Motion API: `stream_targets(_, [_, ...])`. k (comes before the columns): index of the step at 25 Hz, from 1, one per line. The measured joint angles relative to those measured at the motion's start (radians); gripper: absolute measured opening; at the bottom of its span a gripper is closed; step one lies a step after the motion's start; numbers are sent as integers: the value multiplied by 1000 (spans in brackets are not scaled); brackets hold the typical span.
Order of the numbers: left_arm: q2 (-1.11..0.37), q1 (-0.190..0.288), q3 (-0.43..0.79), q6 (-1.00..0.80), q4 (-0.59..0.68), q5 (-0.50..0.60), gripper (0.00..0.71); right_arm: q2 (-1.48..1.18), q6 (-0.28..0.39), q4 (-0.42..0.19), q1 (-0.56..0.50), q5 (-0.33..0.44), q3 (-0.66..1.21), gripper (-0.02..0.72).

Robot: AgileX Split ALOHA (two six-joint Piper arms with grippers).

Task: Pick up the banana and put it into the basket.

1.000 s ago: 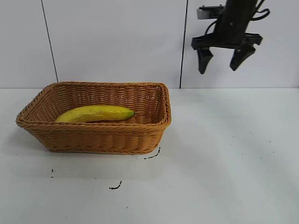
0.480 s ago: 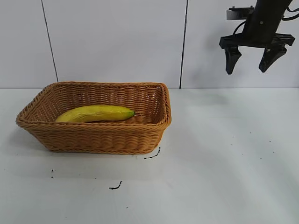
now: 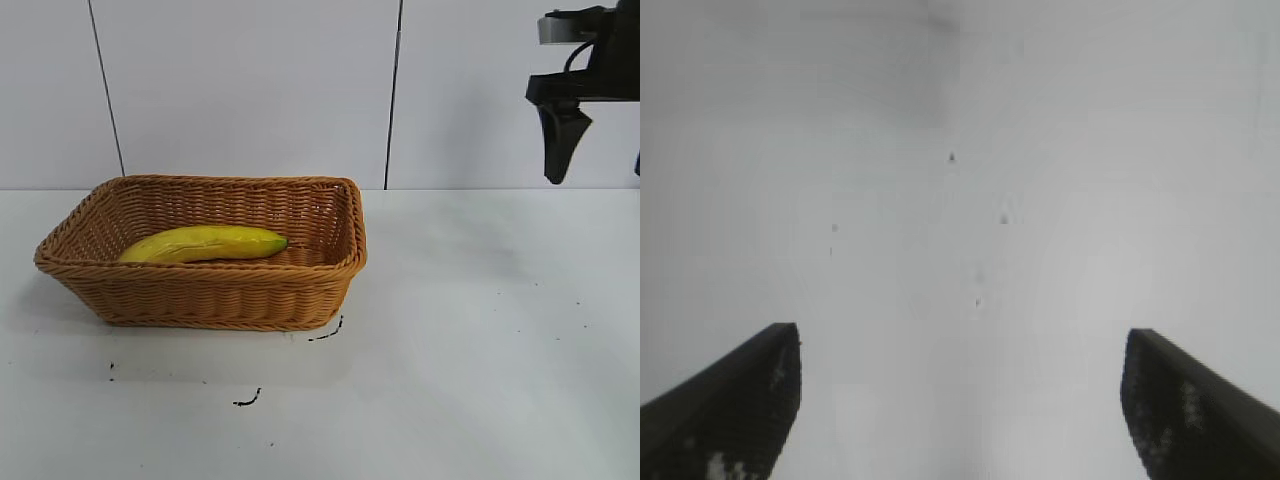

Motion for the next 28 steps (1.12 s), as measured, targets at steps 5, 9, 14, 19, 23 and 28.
stream_targets(5, [0,0,0,0,0,0,695,-278,9,2,0,-1,240,627])
stream_targets(9, [0,0,0,0,0,0,695,-501,13,2,0,-27,403,627])
stream_targets(14, [0,0,0,0,0,0,695,-757,15,-4,0,-119,599,627])
stream_targets(19, [0,0,0,0,0,0,695,-1023,-41,-4,0,-213,806,627])
stream_targets(23, [0,0,0,0,0,0,695,-1233,-76,-4,0,-227,952,627])
stream_targets(28, [0,0,0,0,0,0,695,-1438,-79,-4,0,-197,991,627])
